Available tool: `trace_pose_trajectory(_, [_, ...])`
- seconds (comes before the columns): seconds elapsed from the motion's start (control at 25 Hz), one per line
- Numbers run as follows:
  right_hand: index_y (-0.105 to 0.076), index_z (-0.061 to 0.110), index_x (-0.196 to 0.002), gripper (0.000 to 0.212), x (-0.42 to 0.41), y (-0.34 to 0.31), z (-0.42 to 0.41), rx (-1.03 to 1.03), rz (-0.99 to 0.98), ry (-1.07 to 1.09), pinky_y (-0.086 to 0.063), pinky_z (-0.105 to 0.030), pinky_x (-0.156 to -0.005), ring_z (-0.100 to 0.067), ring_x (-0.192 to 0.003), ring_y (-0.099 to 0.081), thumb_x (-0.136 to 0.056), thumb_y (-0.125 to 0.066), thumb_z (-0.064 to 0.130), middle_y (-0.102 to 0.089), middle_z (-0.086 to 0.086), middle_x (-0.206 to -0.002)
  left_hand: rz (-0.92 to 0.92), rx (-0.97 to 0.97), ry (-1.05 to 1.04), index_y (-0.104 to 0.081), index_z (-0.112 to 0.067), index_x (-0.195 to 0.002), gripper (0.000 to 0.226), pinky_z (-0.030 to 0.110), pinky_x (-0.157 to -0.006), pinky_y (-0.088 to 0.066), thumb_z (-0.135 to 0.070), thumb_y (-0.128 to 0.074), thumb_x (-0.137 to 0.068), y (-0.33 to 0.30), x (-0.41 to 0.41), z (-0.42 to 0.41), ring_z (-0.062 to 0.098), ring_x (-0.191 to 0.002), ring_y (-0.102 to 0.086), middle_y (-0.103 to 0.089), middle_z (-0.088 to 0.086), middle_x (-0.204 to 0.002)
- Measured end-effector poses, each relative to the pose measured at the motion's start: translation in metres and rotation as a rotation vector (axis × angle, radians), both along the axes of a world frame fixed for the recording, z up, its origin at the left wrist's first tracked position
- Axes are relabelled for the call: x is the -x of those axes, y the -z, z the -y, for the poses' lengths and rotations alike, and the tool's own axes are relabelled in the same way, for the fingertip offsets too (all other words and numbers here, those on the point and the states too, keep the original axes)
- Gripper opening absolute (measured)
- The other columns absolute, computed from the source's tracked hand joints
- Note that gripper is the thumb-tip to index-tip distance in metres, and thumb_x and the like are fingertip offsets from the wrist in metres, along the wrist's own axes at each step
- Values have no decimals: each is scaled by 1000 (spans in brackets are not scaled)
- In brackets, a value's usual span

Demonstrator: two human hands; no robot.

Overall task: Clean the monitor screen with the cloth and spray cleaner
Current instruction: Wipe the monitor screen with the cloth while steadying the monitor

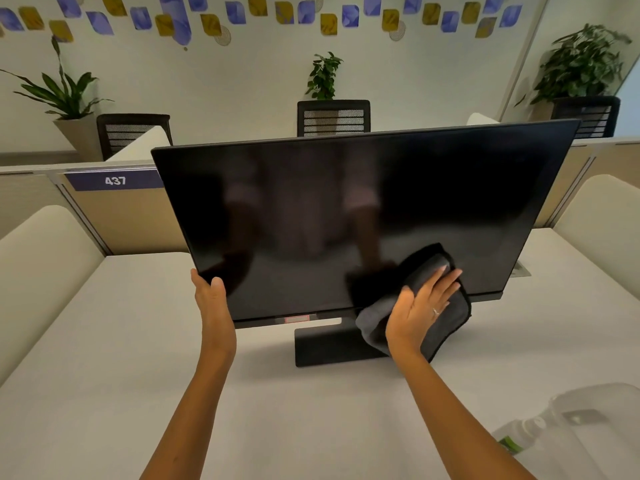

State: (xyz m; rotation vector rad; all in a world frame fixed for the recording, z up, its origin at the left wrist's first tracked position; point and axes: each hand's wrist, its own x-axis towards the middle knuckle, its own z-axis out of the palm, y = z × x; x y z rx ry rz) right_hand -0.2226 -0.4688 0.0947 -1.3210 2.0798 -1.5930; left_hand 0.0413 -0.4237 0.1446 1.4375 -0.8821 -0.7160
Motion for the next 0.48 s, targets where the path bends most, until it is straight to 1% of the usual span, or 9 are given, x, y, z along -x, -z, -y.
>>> trace_pose_trajectory(0.08, [-1,13,-150,71,1,-16,7,56,17,11,-3,-57,-117,-33,-145,9,-89,-34,23,7,-13,-159,-4,-16,-6,2,-32,-146,54,33,-110,-14,-41,-23,-99,0,2,-1,19,-144,-11,-7,-5,-157])
trace_pose_trajectory(0.16, [1,15,-150,69,-6,-26,10,97,-67,0,-1,-56,-116,-34,-145,10,-90,-32,26,6,-14,-159,-5,-25,3,1,-33,-146,56,31,-109,-13,-46,-22,-97,1,1,-4,18,-144,-11,-7,-6,-157])
trace_pose_trajectory(0.24, [4,20,-149,70,-20,-32,11,133,-202,-43,0,-57,-116,-36,-144,12,-89,-31,28,6,-14,-158,3,-27,29,1,-34,-146,59,27,-104,-13,-52,-19,-94,1,-1,-6,16,-144,-10,-6,-8,-157])
trace_pose_trajectory(0.32, [3,23,-149,73,-41,-37,11,184,-349,-114,3,-56,-115,-36,-143,12,-87,-34,29,8,-12,-157,14,-19,52,1,-37,-145,54,25,-102,-13,-47,-18,-96,2,-4,-8,14,-143,-9,-5,-11,-157])
trace_pose_trajectory(0.4, [-2,25,-150,75,-66,-40,12,232,-497,-195,6,-56,-114,-36,-144,11,-86,-39,32,6,-9,-157,13,-21,75,0,-40,-145,52,27,-105,-13,-47,-18,-96,2,-8,-9,15,-143,-10,-5,-12,-157])
trace_pose_trajectory(0.48, [-9,27,-150,74,-92,-41,10,261,-636,-273,7,-55,-115,-36,-144,8,-85,-43,37,2,-8,-159,24,-35,88,-1,-41,-145,55,33,-110,-13,-53,-17,-93,3,-13,-8,16,-144,-10,-7,-11,-157])
